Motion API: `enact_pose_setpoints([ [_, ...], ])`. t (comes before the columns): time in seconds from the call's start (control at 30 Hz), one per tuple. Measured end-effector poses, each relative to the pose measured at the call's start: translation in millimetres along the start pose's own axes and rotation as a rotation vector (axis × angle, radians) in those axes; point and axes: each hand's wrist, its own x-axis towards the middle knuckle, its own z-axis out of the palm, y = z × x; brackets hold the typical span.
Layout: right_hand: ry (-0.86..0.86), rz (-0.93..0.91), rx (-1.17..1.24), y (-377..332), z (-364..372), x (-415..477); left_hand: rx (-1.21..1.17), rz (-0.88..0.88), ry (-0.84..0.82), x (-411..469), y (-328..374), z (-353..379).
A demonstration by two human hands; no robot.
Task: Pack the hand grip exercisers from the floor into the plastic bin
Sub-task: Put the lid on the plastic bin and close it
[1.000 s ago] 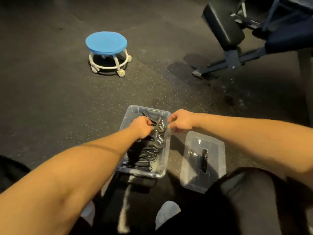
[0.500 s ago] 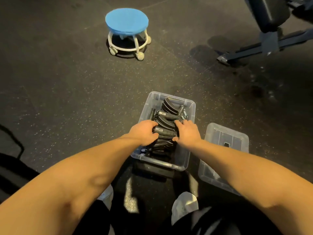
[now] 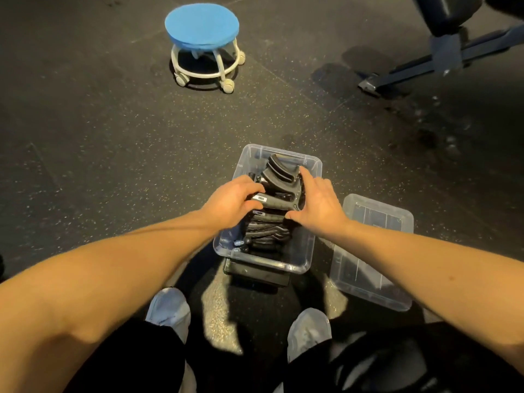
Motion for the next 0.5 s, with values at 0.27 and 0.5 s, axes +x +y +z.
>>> enact_pose_setpoints([
  [0.27, -0.201, 0.063, 0.448, -9.7, -21.8, -15.2, -0.096, 0.056, -0.017, -40.8, -9.1, -11.2],
  [0.5, -0.380, -0.041, 0.057, -26.0, -6.5, -25.3, -0.137, -0.282, -0.157, -53.9, -9.5, 9.7],
])
